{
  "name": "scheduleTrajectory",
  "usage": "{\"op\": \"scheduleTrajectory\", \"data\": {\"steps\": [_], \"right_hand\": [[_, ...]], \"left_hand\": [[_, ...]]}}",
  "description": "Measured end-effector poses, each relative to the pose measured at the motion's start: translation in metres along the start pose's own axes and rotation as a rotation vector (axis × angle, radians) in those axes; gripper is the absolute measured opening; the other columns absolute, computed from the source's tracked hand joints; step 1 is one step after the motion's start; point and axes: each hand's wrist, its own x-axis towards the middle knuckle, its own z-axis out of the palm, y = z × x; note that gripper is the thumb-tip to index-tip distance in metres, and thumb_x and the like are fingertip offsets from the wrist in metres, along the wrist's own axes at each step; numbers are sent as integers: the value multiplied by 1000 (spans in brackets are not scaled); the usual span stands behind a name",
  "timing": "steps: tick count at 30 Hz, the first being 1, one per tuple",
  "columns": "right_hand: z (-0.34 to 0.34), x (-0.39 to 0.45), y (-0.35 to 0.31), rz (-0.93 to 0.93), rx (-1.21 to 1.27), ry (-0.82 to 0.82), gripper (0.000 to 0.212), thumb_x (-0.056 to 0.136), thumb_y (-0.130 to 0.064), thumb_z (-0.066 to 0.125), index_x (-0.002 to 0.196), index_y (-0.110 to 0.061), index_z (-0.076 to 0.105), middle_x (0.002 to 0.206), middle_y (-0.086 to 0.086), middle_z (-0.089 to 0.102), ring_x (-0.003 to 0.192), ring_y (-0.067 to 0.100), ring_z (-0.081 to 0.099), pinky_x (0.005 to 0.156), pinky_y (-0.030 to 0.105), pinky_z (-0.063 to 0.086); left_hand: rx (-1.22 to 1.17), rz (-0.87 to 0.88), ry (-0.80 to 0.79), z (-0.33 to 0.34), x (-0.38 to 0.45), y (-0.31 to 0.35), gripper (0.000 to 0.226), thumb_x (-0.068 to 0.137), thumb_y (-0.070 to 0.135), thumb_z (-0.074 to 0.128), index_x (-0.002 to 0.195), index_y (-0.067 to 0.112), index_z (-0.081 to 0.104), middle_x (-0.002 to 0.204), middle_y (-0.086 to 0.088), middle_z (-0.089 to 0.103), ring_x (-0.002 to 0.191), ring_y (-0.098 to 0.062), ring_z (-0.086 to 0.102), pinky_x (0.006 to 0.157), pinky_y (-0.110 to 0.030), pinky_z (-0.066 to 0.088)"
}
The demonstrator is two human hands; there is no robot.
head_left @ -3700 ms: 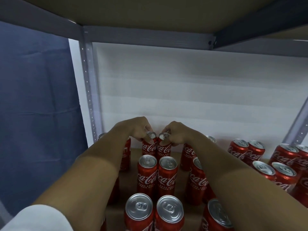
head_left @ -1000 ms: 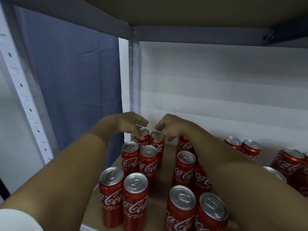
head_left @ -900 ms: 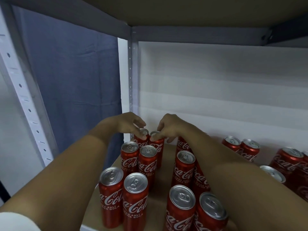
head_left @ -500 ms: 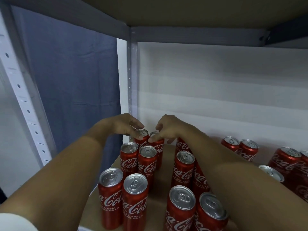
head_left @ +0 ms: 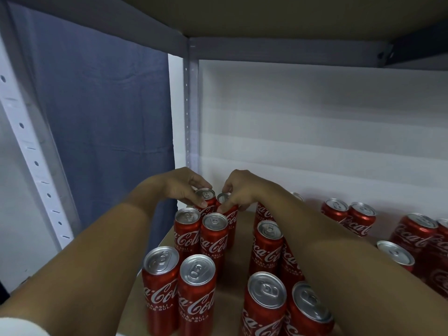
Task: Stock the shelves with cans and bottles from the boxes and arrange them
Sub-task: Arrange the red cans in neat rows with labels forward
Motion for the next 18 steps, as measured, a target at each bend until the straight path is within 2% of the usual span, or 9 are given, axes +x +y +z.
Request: {"op": "scheduleTrajectory", "data": {"steps": [5, 9, 15, 18], "right_hand": [[1, 2, -1, -3, 0, -11, 74, 68, -29, 93, 131, -3, 63, 121, 13, 68, 82, 25, 73, 65, 30, 63], [1, 2, 2, 6, 23, 6, 70, 68, -30, 93, 127, -4, 65, 117, 12, 70, 73, 24, 75, 66, 31, 63], [4, 3, 4, -5, 56, 49, 64, 68, -26, 93, 121, -1, 68, 114, 12, 70, 82, 26, 73, 69, 37, 64], [5, 5, 5, -5, 62, 66, 66, 69, -25, 92, 124, 0, 66, 117, 13, 69, 85, 27, 72, 69, 37, 64]], "left_hand": [[-63, -11, -13, 0, -3, -1, 54, 72, 7, 91, 122, 19, 75, 122, 4, 72, 112, -16, 68, 82, -24, 61], [-49, -3, -9, 0, -1, 0, 56, 72, 8, 91, 124, 19, 73, 121, 6, 71, 111, -13, 67, 75, -17, 58], [20, 32, 1, -1, 3, -1, 44, 72, 12, 93, 112, 21, 79, 103, 9, 79, 103, -11, 72, 69, -12, 55], [27, 45, 15, -1, 7, -2, 42, 72, 11, 92, 111, 22, 80, 102, 10, 79, 103, -11, 72, 78, -18, 58]]}}
